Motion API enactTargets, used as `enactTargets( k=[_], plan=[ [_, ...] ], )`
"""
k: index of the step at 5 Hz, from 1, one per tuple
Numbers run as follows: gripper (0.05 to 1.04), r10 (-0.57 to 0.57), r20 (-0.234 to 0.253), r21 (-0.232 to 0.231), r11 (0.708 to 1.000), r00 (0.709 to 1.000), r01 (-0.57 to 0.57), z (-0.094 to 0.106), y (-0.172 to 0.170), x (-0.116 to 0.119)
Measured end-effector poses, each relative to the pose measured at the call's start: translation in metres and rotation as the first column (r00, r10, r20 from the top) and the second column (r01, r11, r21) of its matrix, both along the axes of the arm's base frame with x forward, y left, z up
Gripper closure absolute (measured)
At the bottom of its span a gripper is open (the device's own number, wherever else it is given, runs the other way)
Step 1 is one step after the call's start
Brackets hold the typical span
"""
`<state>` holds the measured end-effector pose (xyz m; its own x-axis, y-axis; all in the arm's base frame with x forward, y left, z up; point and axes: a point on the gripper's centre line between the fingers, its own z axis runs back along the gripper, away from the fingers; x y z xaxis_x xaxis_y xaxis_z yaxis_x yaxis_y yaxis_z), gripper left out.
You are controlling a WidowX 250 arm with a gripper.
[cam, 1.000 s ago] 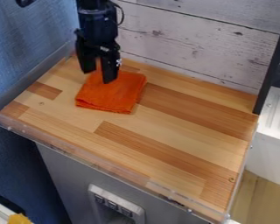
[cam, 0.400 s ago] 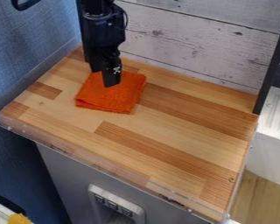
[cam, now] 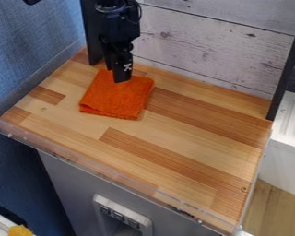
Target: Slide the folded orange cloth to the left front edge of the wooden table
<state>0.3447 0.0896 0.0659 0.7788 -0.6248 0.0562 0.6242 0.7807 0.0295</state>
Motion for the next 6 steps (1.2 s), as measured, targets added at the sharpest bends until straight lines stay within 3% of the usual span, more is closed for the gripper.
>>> enactTargets(
  k=[1,2,3,6],
  plan=[
    [0.721,-0.028,-0.022,-0.023,0.999,0.999,0.028,-0.006,-0.002,0.002],
    [0.931,-0.038,-0.043,-0.042,0.998,0.998,0.037,-0.013,-0.004,0.004],
    [1.018,-0.047,-0.072,-0.054,0.998,0.996,0.043,-0.025,-0.005,0.004],
    [1.021,-0.052,-0.1,-0.005,0.999,0.994,0.052,-0.047,-0.008,0.007]
  ],
)
